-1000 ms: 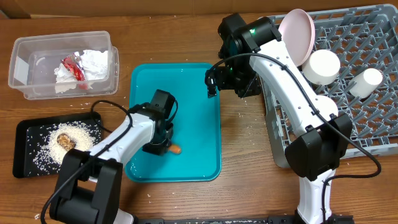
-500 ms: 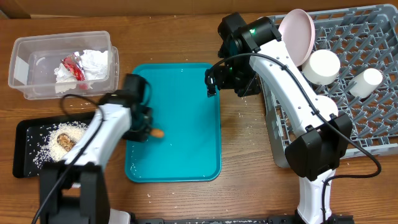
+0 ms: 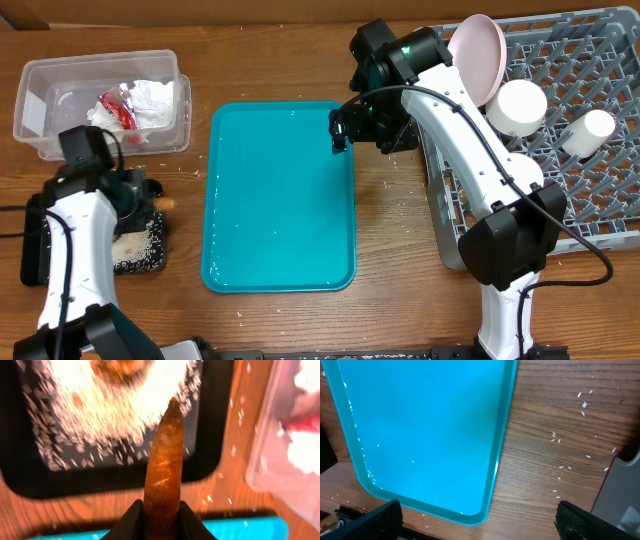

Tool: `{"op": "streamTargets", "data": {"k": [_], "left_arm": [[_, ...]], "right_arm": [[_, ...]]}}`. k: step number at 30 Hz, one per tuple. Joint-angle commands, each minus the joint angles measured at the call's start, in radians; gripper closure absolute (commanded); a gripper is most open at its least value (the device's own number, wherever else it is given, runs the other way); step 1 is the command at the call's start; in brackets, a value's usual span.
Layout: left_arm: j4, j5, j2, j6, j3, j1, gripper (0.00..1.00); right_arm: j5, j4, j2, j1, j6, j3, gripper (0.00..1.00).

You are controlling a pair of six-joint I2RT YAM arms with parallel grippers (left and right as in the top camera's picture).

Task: Sort waste into correct bins and load items into the dishwasher
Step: 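Carry the carrot left and release it onto the black tray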

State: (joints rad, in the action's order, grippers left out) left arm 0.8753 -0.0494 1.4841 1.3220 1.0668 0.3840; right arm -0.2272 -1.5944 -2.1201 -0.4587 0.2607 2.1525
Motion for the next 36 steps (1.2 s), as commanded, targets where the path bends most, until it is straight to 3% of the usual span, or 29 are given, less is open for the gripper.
{"op": "streamTargets", "data": {"k": [1, 14, 18, 23, 30, 36], "left_arm": [[-0.003, -0.086, 0.064, -0.096, 0.009, 0.021, 0.78], [-0.045, -0.142, 0.174, -0.136, 0.010, 0.098, 0.70], [-0.044, -0.142, 0.174, -0.190, 0.010, 0.137, 0.63], [-0.029, -0.129, 0.168, -0.273, 0.015, 0.159, 0.43], [0.171, -0.129, 0.104, -0.371, 0.161, 0.161, 0.36], [0.356, 0.000, -0.017, -0.566, 0.369, 0.161, 0.29]], "right_arm": [[0.010, 0.010, 0.022, 0.003, -0.001, 0.018, 0.00], [0.010, 0.006, 0.022, 0.003, 0.002, 0.018, 0.00], [0.010, 0.014, 0.022, 0.003, 0.002, 0.018, 0.00], [0.010, 0.021, 0.022, 0.003, 0.002, 0.018, 0.00], [0.009, 0.021, 0.022, 0.003, 0.002, 0.018, 0.00], [0.009, 0.022, 0.022, 0.003, 0.002, 0.018, 0.00]]}}
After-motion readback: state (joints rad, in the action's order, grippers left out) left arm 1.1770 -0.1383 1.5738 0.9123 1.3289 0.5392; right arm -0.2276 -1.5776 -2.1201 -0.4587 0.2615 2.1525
